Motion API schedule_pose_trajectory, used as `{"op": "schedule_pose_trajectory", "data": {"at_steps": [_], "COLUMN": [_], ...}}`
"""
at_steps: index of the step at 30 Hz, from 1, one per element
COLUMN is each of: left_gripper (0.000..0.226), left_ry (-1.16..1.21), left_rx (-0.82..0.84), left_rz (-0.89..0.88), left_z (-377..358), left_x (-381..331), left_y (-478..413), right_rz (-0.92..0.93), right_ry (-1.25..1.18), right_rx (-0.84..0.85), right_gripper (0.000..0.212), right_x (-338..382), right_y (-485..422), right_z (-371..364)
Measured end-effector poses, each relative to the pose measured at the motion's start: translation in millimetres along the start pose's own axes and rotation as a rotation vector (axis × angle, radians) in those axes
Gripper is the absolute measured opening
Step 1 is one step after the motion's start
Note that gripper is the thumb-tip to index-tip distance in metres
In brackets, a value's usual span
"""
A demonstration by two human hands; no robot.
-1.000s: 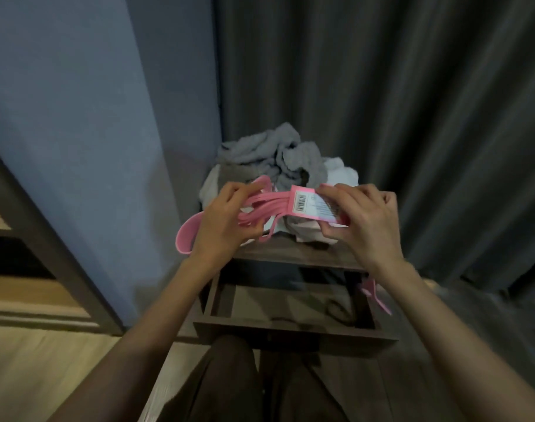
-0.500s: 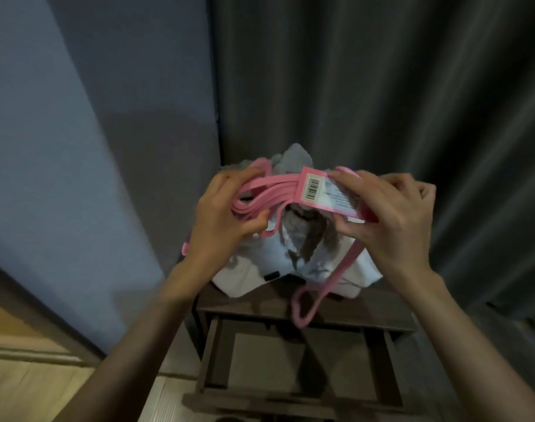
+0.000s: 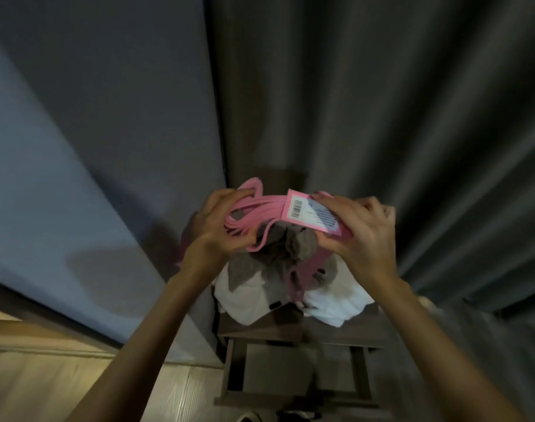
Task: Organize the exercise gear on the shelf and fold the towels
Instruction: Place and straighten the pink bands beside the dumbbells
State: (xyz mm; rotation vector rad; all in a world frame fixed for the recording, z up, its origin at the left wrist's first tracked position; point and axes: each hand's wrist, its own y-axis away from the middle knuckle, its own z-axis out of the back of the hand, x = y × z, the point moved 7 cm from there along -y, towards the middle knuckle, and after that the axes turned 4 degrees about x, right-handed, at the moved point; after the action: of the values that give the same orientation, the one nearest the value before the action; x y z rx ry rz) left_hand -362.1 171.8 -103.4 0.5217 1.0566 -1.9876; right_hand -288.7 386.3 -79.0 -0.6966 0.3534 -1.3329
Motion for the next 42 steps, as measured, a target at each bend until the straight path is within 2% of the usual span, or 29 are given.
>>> {"op": "schedule_pose_trajectory", "data": {"at_steps": [5,8,11,15,19,21,23,30,33,38,42], "left_gripper": [0.063,0.063,0.063,0.061,0.057,0.050,0.054,0.064,0.063,0.065,0.061], "left_ry": [-0.084,-0.044,-0.016,-0.098,-0.132,-0.058,-0.054,-0.277,-0.353,-0.527,-0.556], "left_rx": [-0.003,-0.007,-0.042,-0.071,0.013,-0.067,-0.178,-0.351,-0.411,-0.515,-0.609], "left_rz": [0.081,0.103,0.094,0.040,0.104,0.145,0.198,0.284,0.329,0.406,0.462], "left_z": [12.9,12.8,10.5,3.7,-10.3,-12.1,-11.4,1.7,15.5,46.5,70.3], "left_x": [1.0,-2.7,-9.0,-16.0,-7.6,-5.5,-5.2,-34.5,-53.2,-87.3,-114.1], "left_y": [-19.0,-31.1,-44.3,-59.8,-76.8,-75.6,-70.1,-36.8,-4.5,61.3,124.4], "right_rz": [0.060,0.095,0.107,0.154,0.201,0.229,0.263,0.419,0.491,0.683,0.814], "right_ry": [0.012,0.012,-0.020,-0.071,-0.152,-0.202,-0.254,-0.411,-0.511,-0.648,-0.701], "right_rx": [0.000,-0.014,-0.021,-0.018,-0.010,0.019,0.056,0.138,0.156,0.048,0.072], "right_gripper": [0.047,0.047,0.051,0.052,0.055,0.054,0.052,0.050,0.048,0.041,0.049], "right_x": [1.6,-3.2,-14.9,-35.2,-55.7,-64.1,-69.1,-56.5,-33.3,19.6,70.9], "right_y": [-24.6,-37.1,-48.3,-63.8,-83.5,-92.9,-102.8,-122.8,-123.7,-101.5,-73.6], "right_z": [14.0,15.3,12.0,1.6,-14.4,-23.6,-31.2,-38.5,-33.0,-8.5,6.0]}}
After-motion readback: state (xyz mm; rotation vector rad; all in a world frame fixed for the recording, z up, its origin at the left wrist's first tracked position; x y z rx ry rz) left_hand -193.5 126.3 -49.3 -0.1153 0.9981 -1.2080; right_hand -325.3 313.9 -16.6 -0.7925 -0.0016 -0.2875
